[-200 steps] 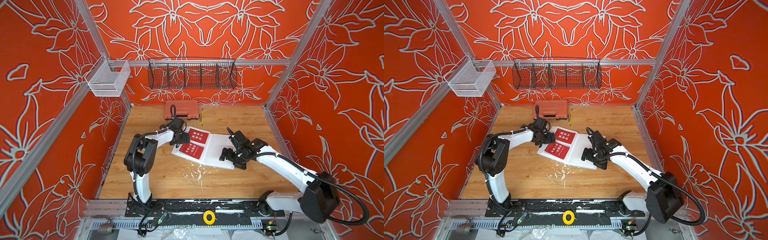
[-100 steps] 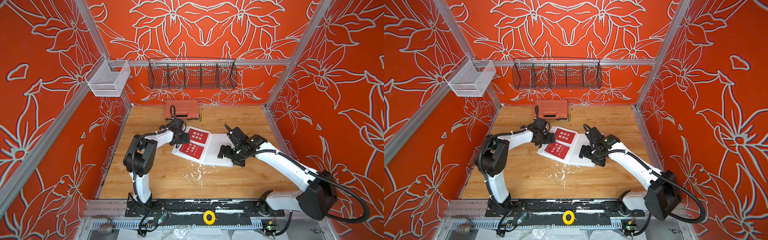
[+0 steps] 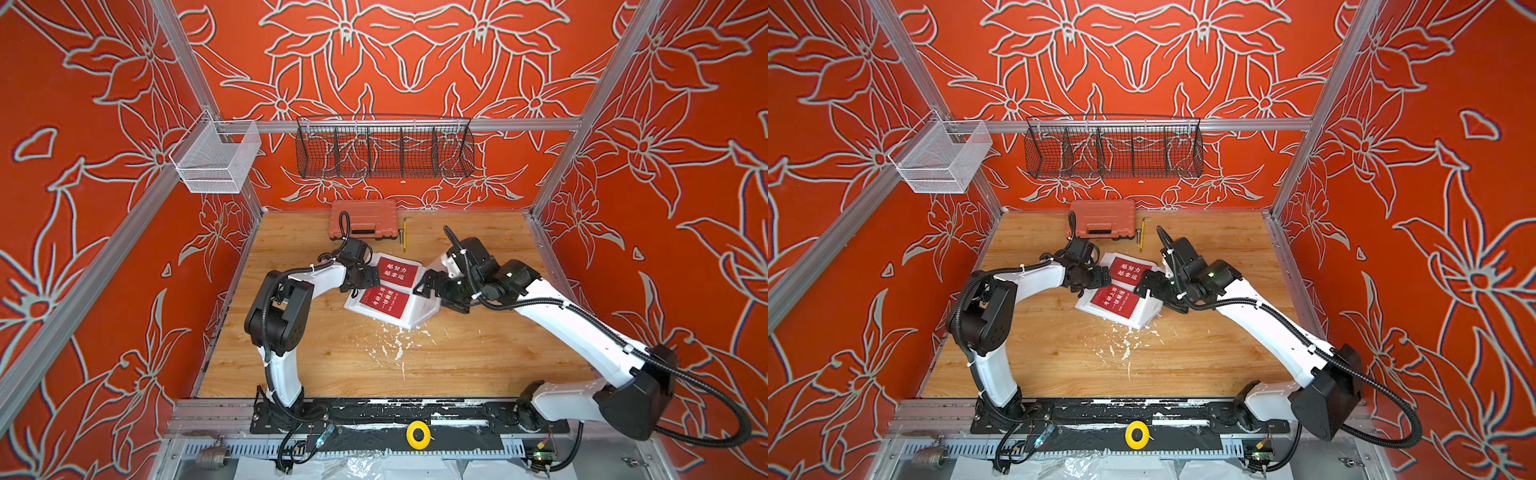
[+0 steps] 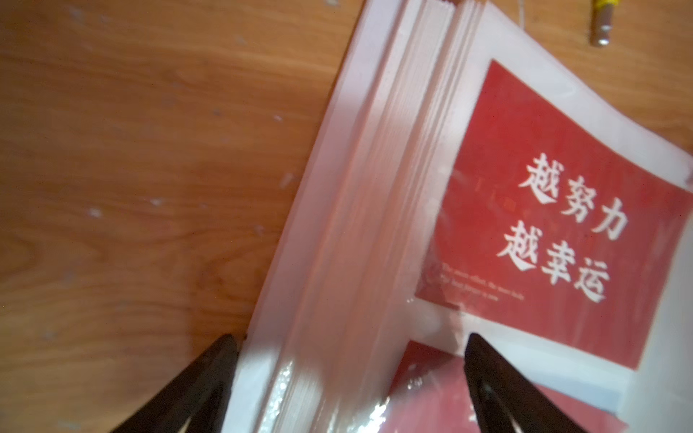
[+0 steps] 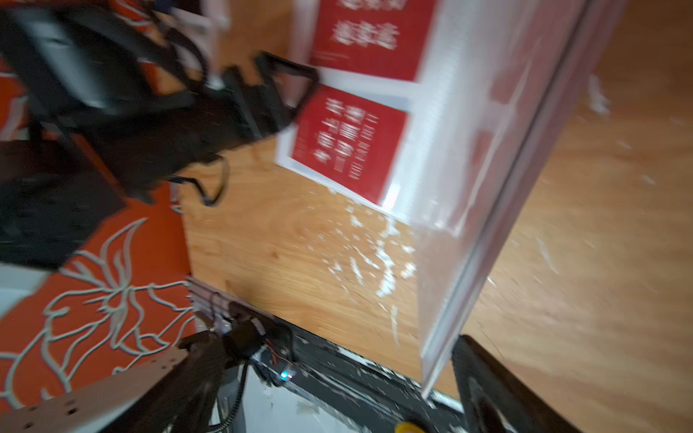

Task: Place the photos into the photo albums
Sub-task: Close the photo album at the center of the board.

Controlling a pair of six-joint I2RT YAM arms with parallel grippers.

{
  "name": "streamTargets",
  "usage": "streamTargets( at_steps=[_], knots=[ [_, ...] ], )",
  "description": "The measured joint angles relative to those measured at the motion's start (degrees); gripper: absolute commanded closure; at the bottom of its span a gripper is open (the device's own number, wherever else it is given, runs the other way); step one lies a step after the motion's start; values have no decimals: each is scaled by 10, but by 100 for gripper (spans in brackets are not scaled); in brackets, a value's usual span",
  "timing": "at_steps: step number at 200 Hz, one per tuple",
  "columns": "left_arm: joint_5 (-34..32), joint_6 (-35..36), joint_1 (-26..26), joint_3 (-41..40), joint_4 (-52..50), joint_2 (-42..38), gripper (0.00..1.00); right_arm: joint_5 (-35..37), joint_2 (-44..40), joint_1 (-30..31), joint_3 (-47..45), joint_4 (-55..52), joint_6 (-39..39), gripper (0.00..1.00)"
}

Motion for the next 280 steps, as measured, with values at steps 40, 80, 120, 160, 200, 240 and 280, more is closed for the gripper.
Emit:
streamTargets(
  at_steps=[40, 80, 120, 160, 200, 240, 280],
  knots=[
    [105, -22, -58, -16, 3, -11, 8, -22, 78, 8, 2, 92, -8, 2],
    [142, -33, -52, -27, 10, -17, 8, -29, 102, 8, 23, 117, -14, 2],
    [147, -37, -53, -37, -2, -29, 8, -25, 98, 8, 42, 117, -31, 2],
    [105, -37, -52, -45, -58, -52, 8, -19, 85, 3, 34, 118, -37, 2],
    [33, -36, -25, -74, -146, -132, 11, -19, 74, -26, -6, 128, -40, 2],
    [-17, -32, 16, -74, -185, -242, 12, -19, 74, -56, -37, 131, -50, 2],
    [-14, -23, 21, -78, -188, -250, 9, -20, 74, -75, -62, 137, -64, 2]
  ],
)
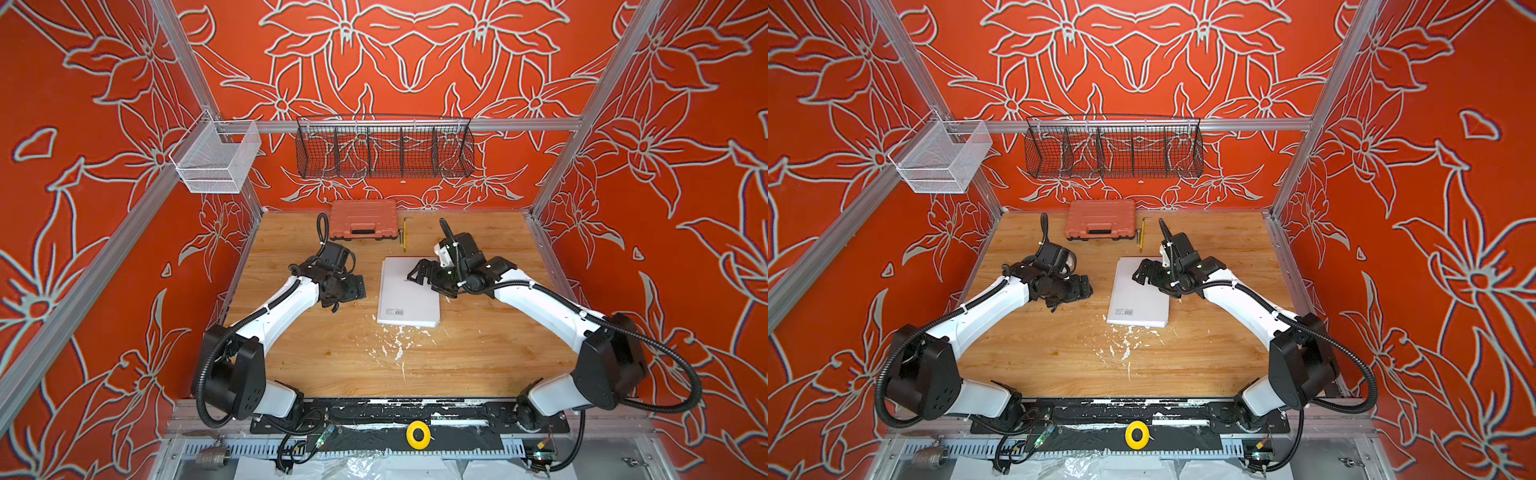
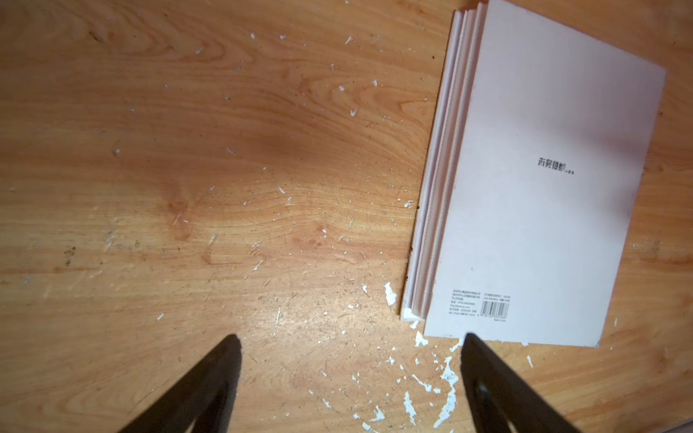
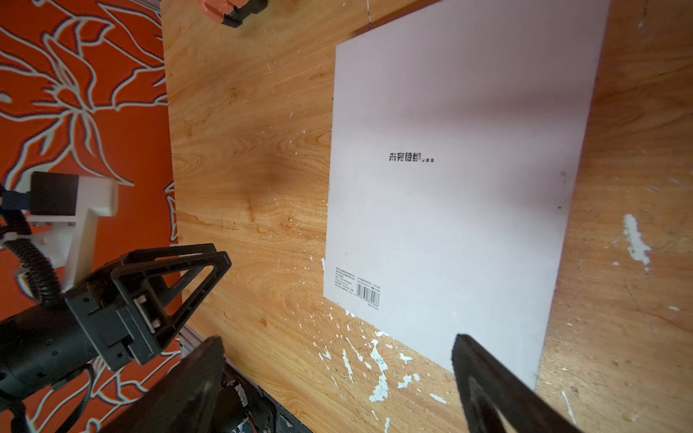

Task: Place the photos into the photo albums
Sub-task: Close the photo album at the center of the board, then reset both arms

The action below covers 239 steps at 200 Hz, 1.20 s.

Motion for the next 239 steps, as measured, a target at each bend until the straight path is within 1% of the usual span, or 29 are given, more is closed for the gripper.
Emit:
streamTargets(
  at_steps=[28, 48, 67, 73, 98, 106, 138, 164, 203, 239],
  knots=[
    [9, 2, 1, -12, 2, 2, 5, 0, 0, -14, -13, 1, -22, 2],
    [9, 4, 3, -12, 5, 2, 3, 0, -1, -37, -24, 1, -39, 2],
    [3, 4, 11, -12, 9, 0, 2, 0, -6, -72, -33, -3, -59, 2],
    [1, 4, 13, -12, 9, -1, 0, 1, -8, -83, -33, -6, -66, 2],
    [-17, 4, 28, -12, 10, -13, 1, 9, -30, -130, -33, -17, -97, 2],
    [-21, 5, 33, -12, 10, -17, 2, 16, -42, -146, -34, -20, -108, 2],
    [-43, 1, 56, -27, 29, -46, 3, 43, -92, -219, -53, -20, -150, 2],
    [-67, -1, 77, -51, 48, -73, 3, 74, -109, -269, -73, -18, -181, 2],
    [-114, 27, 92, -83, 90, -113, 2, 132, -133, -279, -144, 27, -202, 2],
    [-165, 82, 95, -118, 141, -144, 2, 198, -129, -279, -153, 39, -229, 2]
  ],
)
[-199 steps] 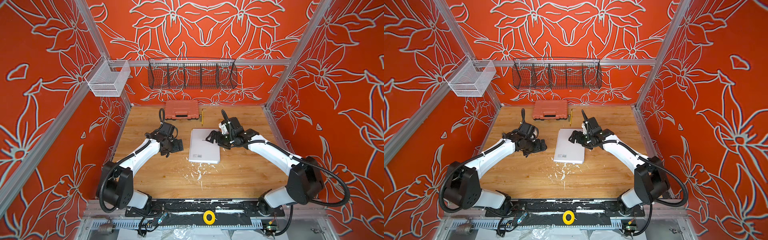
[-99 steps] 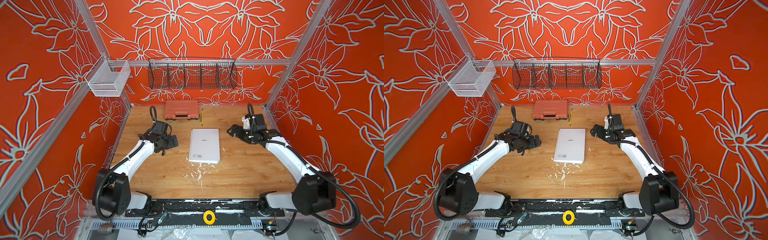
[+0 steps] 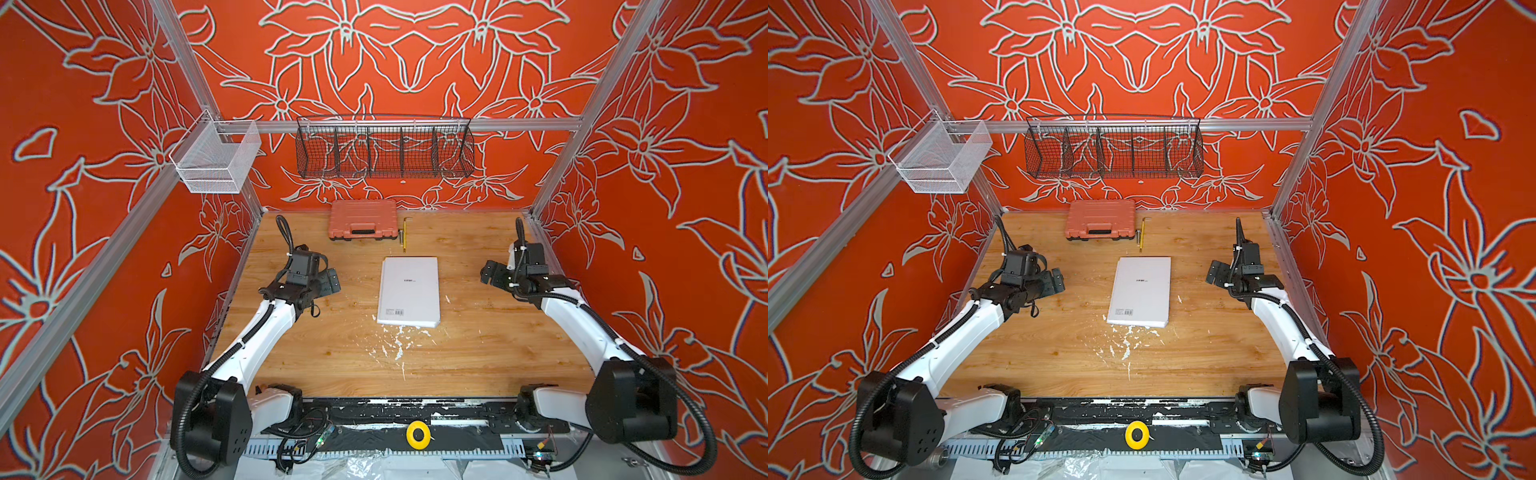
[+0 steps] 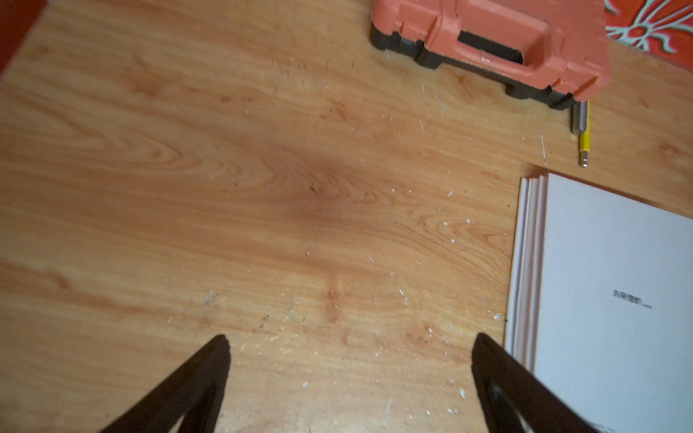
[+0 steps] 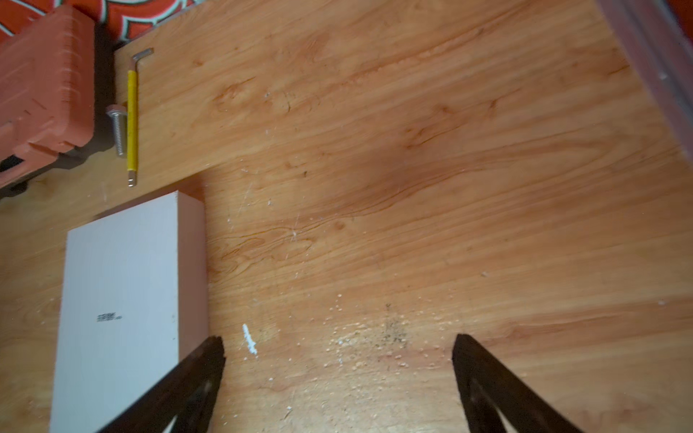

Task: Place the photos into the photo albums
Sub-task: Reset both arms

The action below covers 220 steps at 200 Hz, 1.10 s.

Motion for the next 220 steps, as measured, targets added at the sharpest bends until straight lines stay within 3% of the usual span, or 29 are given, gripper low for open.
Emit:
streamTargets(
  at_steps=[50, 98, 141, 220],
  knots=[
    [-53, 76, 19, -85, 87, -44, 3, 70, -59, 0, -100, 111, -60, 2],
    [-65, 113, 62, -118, 171, 1, 3, 97, -82, 0, -177, 236, -118, 2],
    [-37, 130, 100, -153, 245, 63, 3, 107, -47, 0, -223, 345, -150, 2],
    [63, 158, 115, -199, 396, 85, 3, 112, -12, 0, -306, 529, -200, 2]
  ],
)
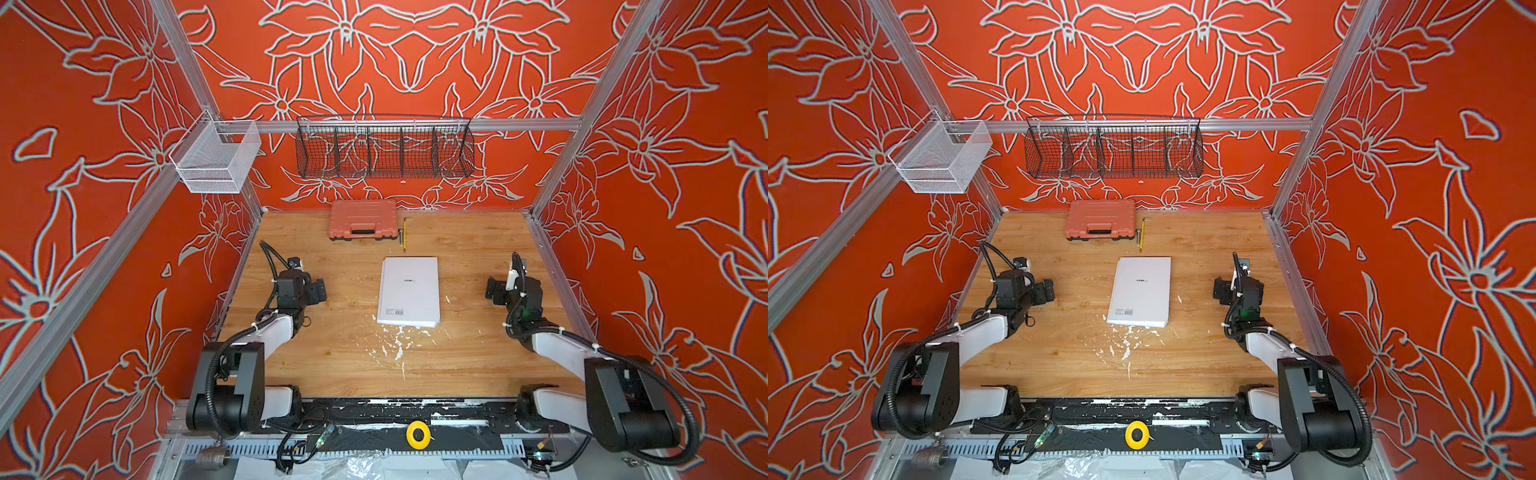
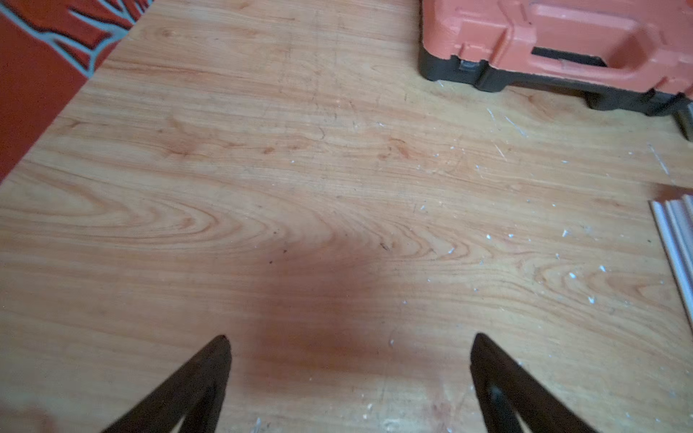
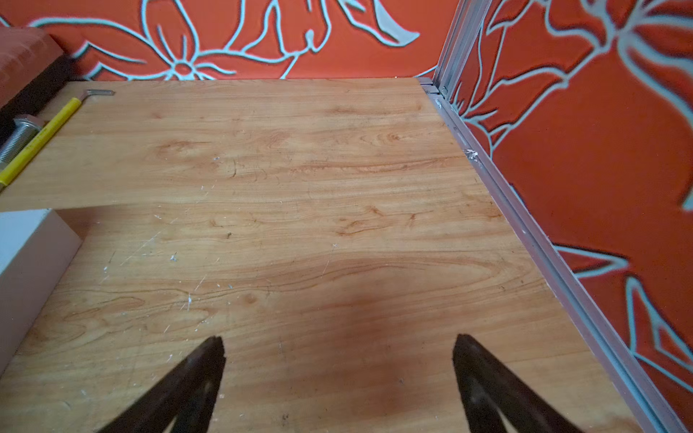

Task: Place the photos into the photo albums
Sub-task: Reset both arms

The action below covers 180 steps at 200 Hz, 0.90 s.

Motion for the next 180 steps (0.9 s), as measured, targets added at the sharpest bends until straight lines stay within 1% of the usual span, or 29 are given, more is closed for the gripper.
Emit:
streamTargets(
  at_steps=[15, 30, 50, 88, 180],
  knots=[
    [19, 7, 0, -7, 10, 2, 3, -10, 19, 0, -10, 32, -7, 2],
    [32, 14, 0, -8, 19, 4, 3, -30, 56, 0, -10, 66, -16, 3],
    [49, 21, 0, -10, 33, 4, 3, -50, 89, 0, -5, 71, -23, 2],
    [67, 30, 0, -13, 44, 4, 3, -62, 90, 0, -5, 81, -27, 2],
    [72, 30, 0, -14, 46, 4, 3, -65, 90, -2, -4, 85, -29, 2]
  ],
)
